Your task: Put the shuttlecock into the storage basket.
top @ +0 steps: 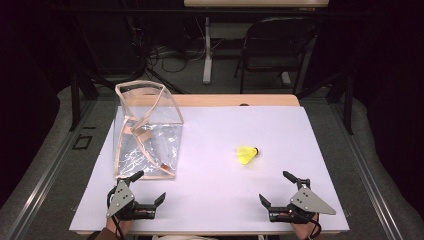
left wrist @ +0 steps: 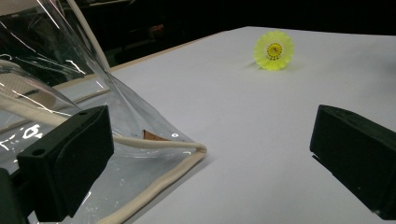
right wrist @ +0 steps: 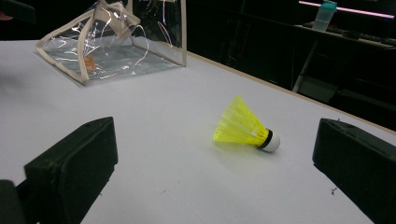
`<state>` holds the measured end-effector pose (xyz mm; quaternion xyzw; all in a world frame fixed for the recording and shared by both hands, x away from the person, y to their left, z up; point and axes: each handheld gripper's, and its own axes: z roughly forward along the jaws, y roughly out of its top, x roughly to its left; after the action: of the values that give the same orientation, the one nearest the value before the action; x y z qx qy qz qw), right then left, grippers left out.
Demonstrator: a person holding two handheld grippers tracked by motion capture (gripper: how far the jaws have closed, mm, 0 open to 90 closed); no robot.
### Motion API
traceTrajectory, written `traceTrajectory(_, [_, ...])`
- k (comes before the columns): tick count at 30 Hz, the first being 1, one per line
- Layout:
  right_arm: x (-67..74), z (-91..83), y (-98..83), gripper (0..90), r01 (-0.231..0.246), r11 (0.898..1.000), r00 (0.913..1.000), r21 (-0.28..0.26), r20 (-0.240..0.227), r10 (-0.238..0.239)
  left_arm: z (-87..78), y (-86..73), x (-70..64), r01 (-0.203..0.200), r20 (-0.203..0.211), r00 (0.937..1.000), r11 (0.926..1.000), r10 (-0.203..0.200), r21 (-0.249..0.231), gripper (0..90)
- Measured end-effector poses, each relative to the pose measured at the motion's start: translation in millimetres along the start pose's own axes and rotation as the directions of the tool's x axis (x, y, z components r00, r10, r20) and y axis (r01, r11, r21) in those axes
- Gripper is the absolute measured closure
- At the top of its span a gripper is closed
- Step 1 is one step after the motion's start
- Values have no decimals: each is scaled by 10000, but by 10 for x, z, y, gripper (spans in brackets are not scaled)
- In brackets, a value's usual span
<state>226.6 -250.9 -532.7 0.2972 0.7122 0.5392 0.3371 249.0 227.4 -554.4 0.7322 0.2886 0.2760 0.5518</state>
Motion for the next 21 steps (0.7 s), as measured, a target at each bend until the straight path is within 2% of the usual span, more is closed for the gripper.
traceTrajectory(2, [-8,2,-2,0,-9,10000,10000,8,-32,9,2,0,2,-9,32,10000,10000,9,20,0])
traceTrajectory(4, [-9,4,-2,0,-14,10000,10000,22,-30,14,-2,-4,12,156,117,9998,9999,-155,-53,0])
traceTrajectory(7, [-10,19,-3,0,-23,10000,10000,49,-90,23,3,-5,17,161,34,9999,9999,-161,-20,0])
traceTrajectory(13, [-24,23,-9,0,-130,9999,9998,101,-135,132,54,-5,-15,20,212,9998,9999,-23,114,0])
traceTrajectory(17, [-33,28,-18,0,-162,9998,9998,153,-118,164,66,-4,-15,11,164,9999,9999,-13,103,0])
traceTrajectory(21, [-37,32,-21,0,-163,9997,9998,175,-113,165,96,23,-25,-285,286,9992,9993,278,231,0])
